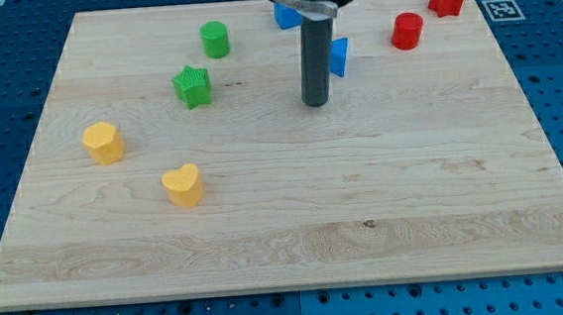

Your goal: Move your arm away from the blue triangle

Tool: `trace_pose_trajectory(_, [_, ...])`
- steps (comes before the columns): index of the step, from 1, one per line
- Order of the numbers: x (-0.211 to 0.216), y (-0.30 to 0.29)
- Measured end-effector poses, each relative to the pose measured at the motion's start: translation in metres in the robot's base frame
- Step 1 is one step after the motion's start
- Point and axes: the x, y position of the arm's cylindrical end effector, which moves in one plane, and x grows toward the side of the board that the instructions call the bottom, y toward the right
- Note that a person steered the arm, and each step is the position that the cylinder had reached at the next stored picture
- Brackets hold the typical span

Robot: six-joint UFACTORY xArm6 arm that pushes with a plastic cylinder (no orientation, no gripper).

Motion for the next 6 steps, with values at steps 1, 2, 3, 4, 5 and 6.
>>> trace_pose_trajectory(1, [0.003,0.031])
trace_pose_trajectory(2, [0.003,0.032])
trace_pose_trajectory(3, [0.003,0.032])
trace_pose_trajectory(4, [0.003,0.057])
trace_pose_trajectory(5, [0.003,0.073])
trace_pose_trajectory(6, [0.003,0.073])
